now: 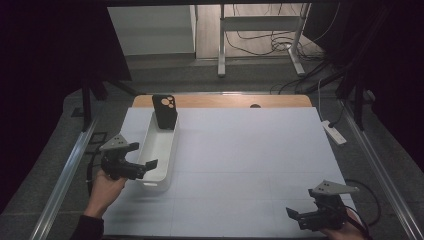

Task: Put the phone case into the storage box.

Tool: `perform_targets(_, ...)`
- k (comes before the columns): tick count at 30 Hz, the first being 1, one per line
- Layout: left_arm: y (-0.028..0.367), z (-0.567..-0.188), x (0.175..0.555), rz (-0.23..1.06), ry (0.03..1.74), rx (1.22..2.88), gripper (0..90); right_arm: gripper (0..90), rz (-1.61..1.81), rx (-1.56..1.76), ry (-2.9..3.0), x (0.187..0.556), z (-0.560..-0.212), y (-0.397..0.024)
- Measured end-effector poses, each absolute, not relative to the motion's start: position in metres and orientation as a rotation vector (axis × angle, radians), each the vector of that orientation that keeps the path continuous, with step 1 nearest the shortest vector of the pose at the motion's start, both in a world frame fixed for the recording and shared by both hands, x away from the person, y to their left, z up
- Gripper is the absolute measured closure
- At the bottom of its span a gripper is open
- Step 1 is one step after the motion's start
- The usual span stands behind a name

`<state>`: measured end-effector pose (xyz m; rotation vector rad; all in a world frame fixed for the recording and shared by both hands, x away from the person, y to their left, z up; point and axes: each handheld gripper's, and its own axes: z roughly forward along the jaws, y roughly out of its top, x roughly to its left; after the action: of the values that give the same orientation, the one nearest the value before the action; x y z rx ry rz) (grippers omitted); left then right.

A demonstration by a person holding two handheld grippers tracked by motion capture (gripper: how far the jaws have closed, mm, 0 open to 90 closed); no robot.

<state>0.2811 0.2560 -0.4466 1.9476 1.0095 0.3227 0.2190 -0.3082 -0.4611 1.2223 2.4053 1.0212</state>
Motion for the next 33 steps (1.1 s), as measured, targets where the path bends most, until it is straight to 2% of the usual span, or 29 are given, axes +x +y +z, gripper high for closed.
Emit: perform_targets(33, 0.262, -0.459, 0.211, 0.393, 1.075, 1.925, 0.0, 0.0, 1.022, 1.222, 2.404, 0.219, -0.461, -0.308)
